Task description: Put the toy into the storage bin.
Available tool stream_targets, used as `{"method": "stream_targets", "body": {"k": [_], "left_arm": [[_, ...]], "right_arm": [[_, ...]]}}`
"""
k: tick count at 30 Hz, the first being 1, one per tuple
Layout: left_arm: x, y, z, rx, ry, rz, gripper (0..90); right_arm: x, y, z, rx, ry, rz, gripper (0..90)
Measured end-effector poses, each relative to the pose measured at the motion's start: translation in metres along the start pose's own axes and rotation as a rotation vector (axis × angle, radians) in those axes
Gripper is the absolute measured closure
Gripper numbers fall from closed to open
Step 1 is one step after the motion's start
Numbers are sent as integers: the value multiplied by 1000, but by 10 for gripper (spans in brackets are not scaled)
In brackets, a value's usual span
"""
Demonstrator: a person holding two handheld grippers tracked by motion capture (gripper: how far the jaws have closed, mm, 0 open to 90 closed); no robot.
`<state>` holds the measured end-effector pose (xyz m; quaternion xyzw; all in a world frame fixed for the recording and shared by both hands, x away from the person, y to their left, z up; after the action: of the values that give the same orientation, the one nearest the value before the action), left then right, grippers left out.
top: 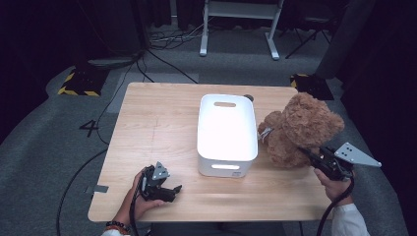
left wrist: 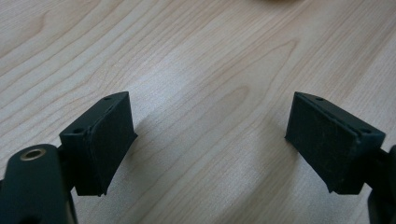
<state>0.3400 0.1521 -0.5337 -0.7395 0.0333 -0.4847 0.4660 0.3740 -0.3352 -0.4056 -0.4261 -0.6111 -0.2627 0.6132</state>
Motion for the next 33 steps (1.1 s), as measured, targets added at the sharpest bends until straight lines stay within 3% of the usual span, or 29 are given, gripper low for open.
{"method": "stream_targets", "body": {"k": [13,33], "left_arm": [[0,0,0,0,0,0,153],[0,0,0,-1,0,1,153]], "right_arm": [[26,-4,-1,-21,-19,-44,706],[64,-2,9,-5,-56,-103,705]]}}
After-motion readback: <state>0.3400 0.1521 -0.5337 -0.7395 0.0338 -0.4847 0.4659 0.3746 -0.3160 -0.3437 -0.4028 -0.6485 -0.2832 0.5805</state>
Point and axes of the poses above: each handheld gripper's, and its own axes: y roughly forward along the jaws, x roughly out of its top, z roughly to its left, the point moved 4 cm from there along y, roughly forward along the jaws, and after that the axes turned 6 degrees about -x, right-handed, at the moved point
